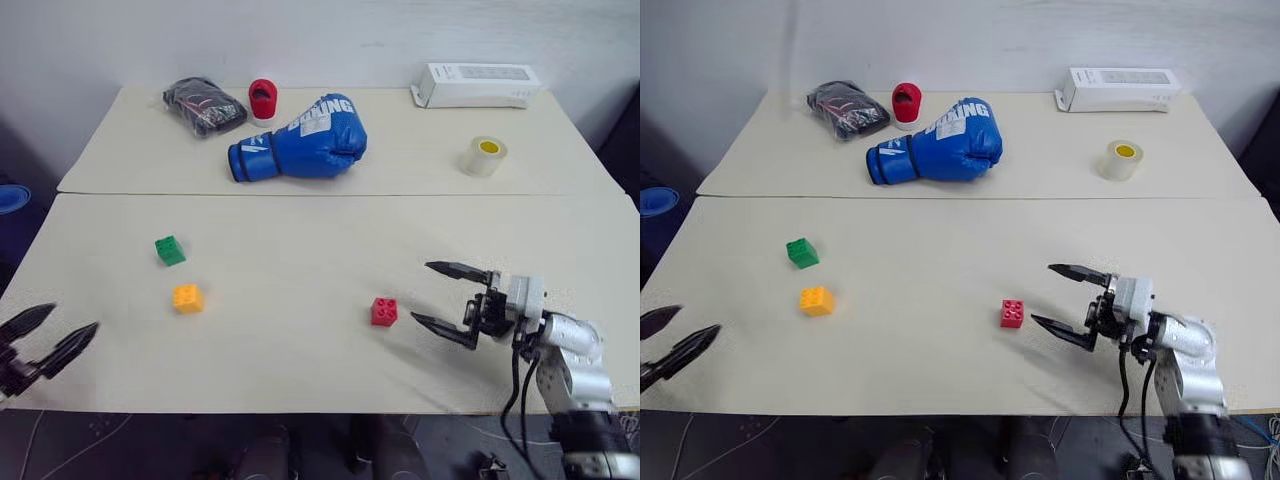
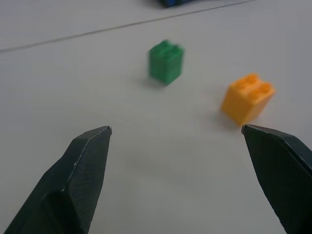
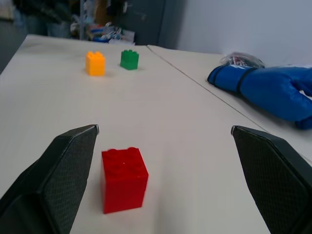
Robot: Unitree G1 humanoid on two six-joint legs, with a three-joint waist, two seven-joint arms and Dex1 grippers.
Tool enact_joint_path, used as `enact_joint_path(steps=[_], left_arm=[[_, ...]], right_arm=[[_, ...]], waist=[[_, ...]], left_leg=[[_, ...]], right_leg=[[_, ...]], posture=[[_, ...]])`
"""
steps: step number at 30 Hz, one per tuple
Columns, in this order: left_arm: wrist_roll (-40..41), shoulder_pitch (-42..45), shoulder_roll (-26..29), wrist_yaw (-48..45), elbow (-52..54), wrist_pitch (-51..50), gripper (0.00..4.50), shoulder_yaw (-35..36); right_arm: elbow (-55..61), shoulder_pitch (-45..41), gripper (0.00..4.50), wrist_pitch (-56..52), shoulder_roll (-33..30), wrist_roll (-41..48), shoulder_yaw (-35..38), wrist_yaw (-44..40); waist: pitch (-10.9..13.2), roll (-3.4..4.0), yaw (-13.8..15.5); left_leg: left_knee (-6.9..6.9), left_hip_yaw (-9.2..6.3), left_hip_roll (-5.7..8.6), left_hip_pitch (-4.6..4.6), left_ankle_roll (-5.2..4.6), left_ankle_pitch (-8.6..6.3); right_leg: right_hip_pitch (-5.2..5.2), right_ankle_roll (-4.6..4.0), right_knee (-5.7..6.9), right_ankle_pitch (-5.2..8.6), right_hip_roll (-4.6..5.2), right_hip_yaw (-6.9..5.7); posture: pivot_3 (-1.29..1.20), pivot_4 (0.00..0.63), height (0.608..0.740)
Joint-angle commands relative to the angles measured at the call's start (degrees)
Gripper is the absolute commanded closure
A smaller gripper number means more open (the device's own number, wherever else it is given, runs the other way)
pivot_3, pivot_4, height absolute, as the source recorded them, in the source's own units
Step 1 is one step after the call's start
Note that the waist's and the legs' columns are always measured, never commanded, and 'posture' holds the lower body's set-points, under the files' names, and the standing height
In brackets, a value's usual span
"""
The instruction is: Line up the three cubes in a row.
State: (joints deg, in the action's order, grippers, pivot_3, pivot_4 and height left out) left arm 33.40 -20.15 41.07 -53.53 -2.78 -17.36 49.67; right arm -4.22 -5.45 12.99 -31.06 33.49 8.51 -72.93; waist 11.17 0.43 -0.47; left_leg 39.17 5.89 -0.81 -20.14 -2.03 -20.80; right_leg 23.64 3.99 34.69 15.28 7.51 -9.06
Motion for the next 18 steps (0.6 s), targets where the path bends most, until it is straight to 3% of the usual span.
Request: enact_joint_path(steps=[1,8,11,18], left_arm=[[0.29,0.69,0.16,0.74,-2.11,1.31,0.00,1.07],[-2.06,15.87,4.72,-0.20,-8.87,3.20,0.00,-8.89],[-7.55,29.65,8.26,-3.89,-18.99,6.77,0.00,-19.13],[-19.50,53.69,10.79,-12.72,-46.64,19.84,0.00,-34.43]], right_arm=[[6.09,2.64,0.03,-1.12,1.62,2.04,1.60,3.36],[8.49,3.39,0.03,-0.22,3.51,-0.01,2.20,8.12],[8.30,3.51,0.03,0.73,3.77,-1.56,2.54,10.11],[8.64,5.28,0.03,2.38,2.75,-1.99,4.19,11.06]], waist=[[-0.03,-0.06,0.49],[-0.09,-0.15,1.86],[-0.09,-0.14,1.92],[-0.12,-0.20,0.51]], left_leg=[[0.00,0.00,0.00,0.00,0.07,-0.05],[0.01,-0.02,0.01,-0.02,0.31,-0.14],[0.01,0.03,0.03,-0.03,0.05,0.01],[0.01,0.39,0.11,-0.05,-0.09,0.11]], right_leg=[[0.01,-0.01,-0.01,0.00,0.00,0.01],[0.07,-0.03,0.05,0.01,0.03,0.00],[0.08,-0.03,0.29,0.01,-0.02,-0.03],[0.15,0.02,0.31,-0.02,-0.23,-0.13]], posture=[[0.00,0.150,0.740],[0.00,0.150,0.740],[0.00,0.150,0.740],[0.00,0.150,0.740]])
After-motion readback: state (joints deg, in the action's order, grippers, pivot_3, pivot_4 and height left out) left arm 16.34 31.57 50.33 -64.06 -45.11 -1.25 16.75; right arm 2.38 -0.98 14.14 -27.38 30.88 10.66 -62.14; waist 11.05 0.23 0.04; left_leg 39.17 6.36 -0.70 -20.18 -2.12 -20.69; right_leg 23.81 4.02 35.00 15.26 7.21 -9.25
